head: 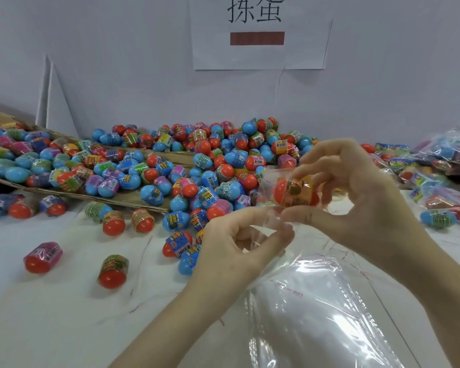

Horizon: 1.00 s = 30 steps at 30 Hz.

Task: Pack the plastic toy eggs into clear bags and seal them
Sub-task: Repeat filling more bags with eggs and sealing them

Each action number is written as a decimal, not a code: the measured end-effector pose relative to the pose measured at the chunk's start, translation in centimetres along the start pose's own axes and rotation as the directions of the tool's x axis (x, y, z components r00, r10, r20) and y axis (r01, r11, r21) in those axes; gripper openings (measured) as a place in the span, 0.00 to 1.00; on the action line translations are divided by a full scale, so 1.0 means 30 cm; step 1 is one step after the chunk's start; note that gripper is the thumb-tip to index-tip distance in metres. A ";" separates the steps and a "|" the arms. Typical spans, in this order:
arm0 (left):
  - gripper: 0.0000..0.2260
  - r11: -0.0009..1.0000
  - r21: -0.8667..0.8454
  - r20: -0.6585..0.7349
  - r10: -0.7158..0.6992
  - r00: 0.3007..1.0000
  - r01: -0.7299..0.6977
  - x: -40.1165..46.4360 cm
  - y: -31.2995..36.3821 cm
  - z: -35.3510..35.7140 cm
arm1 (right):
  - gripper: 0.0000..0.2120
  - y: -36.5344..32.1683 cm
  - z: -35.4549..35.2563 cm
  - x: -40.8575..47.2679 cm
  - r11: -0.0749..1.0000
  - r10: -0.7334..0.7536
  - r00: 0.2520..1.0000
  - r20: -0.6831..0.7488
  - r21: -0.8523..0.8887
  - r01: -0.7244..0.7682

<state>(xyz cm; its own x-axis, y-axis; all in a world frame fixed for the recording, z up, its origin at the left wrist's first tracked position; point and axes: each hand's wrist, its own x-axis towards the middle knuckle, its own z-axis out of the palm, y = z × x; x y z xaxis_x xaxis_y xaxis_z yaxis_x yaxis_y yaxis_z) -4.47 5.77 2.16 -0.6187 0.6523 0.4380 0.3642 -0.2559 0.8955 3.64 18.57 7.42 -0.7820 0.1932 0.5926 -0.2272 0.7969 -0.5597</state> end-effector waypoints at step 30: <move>0.09 0.965 -0.175 0.085 -0.184 0.979 0.196 0.014 0.010 -0.004 | 0.30 0.002 0.023 -0.027 0.991 -0.007 0.930 0.367 0.125 -0.042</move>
<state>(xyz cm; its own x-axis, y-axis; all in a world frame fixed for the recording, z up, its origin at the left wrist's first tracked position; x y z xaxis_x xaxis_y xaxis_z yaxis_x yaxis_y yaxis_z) -4.71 5.87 2.61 -0.6136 0.7463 0.2579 0.1086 -0.2437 0.9637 3.86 18.07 6.51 -0.9388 -0.0354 0.3426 -0.2648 0.7102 -0.6523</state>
